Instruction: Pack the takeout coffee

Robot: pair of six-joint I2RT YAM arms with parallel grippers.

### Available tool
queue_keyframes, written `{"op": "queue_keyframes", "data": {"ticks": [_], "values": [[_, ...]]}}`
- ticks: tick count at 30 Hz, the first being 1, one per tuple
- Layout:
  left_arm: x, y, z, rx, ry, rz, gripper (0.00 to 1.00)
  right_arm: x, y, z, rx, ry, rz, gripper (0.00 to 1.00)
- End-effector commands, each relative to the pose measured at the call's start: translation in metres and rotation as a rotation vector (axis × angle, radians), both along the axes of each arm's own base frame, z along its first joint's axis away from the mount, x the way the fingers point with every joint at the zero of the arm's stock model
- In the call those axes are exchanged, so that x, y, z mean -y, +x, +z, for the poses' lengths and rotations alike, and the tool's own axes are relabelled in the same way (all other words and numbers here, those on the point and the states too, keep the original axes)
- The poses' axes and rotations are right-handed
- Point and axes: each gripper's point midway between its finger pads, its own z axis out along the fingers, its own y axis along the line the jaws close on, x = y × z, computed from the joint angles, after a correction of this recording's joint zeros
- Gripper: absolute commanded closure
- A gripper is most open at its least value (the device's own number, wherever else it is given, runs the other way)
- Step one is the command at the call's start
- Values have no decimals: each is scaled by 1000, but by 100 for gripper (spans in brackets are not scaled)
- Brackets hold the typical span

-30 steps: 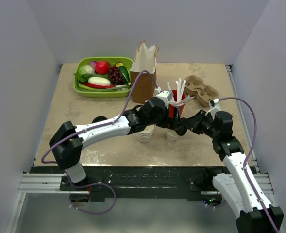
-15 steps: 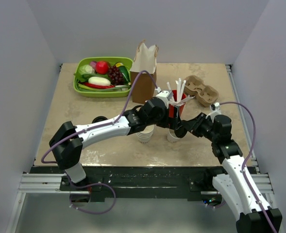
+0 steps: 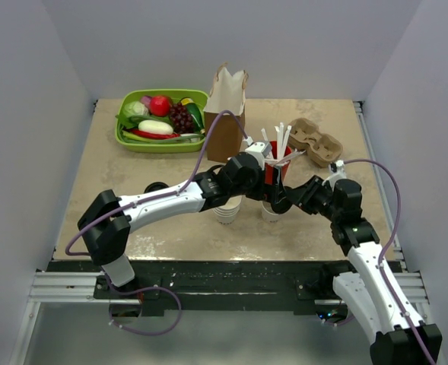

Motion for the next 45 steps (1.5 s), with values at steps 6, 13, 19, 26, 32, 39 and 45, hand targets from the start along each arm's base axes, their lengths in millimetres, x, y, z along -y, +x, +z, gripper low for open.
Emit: {"op": "queue_keyframes", "data": {"ticks": [6,13,19,26,32,39,45], "values": [[-6,0,-10,-37,44,39,0,11,9,5,8,-55,-47,61],[-5,4,-15,-56,55,70,0,23,10,4,2,-130,-84,59],[2,4,-21,-75,52,45,3,19,9,-5,-26,-124,-56,57],[1,7,-28,-101,59,57,7,20,7,-12,-35,-146,-47,55],[2,8,-28,-130,11,59,8,17,8,-17,-37,-160,-9,50],[3,9,-33,-158,-13,45,11,8,11,-20,-16,-162,63,46],[7,9,-36,-169,-12,27,17,5,13,-21,-12,-160,84,43]]}}
